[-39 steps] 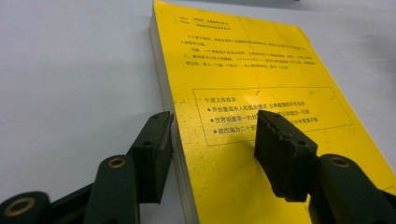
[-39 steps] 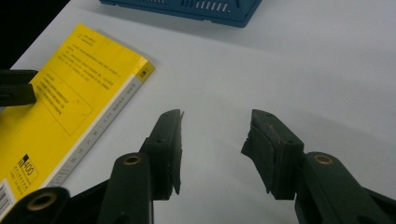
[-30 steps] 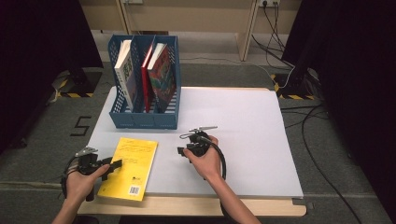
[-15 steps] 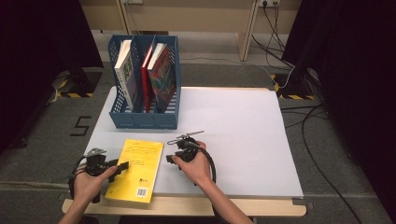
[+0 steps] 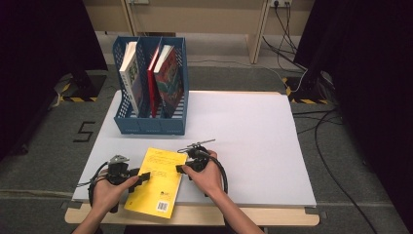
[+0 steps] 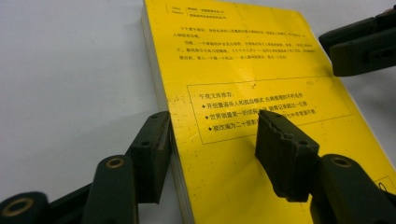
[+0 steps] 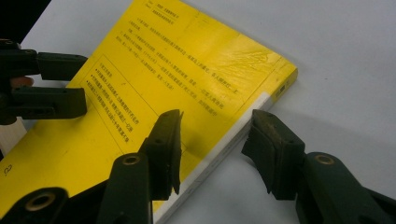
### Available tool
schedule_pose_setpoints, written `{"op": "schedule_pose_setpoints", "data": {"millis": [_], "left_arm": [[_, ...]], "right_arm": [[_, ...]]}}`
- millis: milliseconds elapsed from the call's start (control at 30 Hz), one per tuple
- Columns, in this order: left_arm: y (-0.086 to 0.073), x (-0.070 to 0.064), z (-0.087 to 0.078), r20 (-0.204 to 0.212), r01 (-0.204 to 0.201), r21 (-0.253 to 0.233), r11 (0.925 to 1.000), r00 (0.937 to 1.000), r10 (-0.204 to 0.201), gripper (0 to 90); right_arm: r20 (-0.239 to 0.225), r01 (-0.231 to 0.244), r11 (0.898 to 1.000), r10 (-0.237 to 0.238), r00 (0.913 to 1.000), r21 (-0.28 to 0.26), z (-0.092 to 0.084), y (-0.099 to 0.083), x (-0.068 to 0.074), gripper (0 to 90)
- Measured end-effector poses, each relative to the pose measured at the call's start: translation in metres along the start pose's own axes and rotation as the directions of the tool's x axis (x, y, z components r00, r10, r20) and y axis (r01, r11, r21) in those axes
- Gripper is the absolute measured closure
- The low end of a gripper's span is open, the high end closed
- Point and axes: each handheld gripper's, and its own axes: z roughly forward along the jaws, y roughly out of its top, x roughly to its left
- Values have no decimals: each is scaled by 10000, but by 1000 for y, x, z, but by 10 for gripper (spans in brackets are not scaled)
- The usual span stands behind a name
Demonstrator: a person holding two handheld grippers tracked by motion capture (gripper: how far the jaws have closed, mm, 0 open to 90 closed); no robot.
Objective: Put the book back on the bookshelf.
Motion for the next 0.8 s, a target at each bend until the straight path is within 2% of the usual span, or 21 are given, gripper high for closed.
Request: {"op": "schedule_pose_setpoints", "data": {"millis": [167, 333, 567, 633, 767, 800], "left_arm": [[0, -3, 1, 49, 59, 56, 10000, 10000, -59, 450], [1, -7, 4, 340, 170, 160, 9997, 9993, -176, 460], [7, -21, 17, 603, -115, 303, 9995, 9981, 96, 454], [10, -24, 21, 639, -206, 318, 9993, 9978, 185, 450], [14, -29, 28, 695, -246, 293, 9993, 9973, 225, 449], [15, -30, 29, 715, -301, 305, 9991, 9971, 279, 449]], "right_arm": [[20, -35, 10000, 35, 10000, 49, -2, 0, -3, 534], [187, -88, 9999, 86, 9998, 86, -4, 3, -6, 523], [644, -122, 9999, 127, 9978, -83, -10, 6, -19, 507], [819, -317, 9994, 325, 9961, -103, -13, 6, -22, 504], [1007, -210, 9996, 228, 9947, -188, -17, 5, -28, 503], [1034, -420, 9990, 436, 9937, -174, -19, 5, -29, 503]]}}
